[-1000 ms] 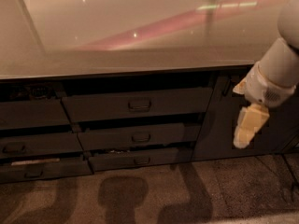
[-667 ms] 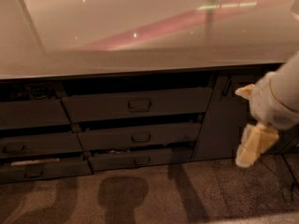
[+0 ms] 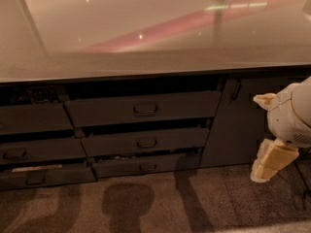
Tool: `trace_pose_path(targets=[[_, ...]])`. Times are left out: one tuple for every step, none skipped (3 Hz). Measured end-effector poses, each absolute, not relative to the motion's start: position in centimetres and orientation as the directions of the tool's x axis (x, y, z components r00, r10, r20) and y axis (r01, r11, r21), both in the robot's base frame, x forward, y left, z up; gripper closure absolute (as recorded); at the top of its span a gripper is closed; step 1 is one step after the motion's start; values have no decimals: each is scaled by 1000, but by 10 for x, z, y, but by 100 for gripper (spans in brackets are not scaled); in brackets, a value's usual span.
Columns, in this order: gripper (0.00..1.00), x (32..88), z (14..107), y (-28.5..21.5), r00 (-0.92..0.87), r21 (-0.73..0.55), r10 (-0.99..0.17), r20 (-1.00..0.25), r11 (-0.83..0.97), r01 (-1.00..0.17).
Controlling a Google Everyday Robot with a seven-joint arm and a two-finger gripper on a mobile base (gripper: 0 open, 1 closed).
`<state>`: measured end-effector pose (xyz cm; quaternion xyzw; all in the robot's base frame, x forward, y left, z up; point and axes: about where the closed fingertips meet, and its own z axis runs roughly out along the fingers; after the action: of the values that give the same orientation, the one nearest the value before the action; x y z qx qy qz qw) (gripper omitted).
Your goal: Open top drawer
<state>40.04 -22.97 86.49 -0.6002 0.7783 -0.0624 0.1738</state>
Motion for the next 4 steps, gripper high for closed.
trace_pose_path(targets=[[0, 404, 861, -230, -202, -280, -959, -201, 254, -926], [0, 413, 853, -232, -92, -243, -979, -185, 136, -961], [0, 413, 842, -225, 87, -192, -988, -126, -62, -979], [0, 419, 828, -227, 71, -241, -989, -127, -39, -970]])
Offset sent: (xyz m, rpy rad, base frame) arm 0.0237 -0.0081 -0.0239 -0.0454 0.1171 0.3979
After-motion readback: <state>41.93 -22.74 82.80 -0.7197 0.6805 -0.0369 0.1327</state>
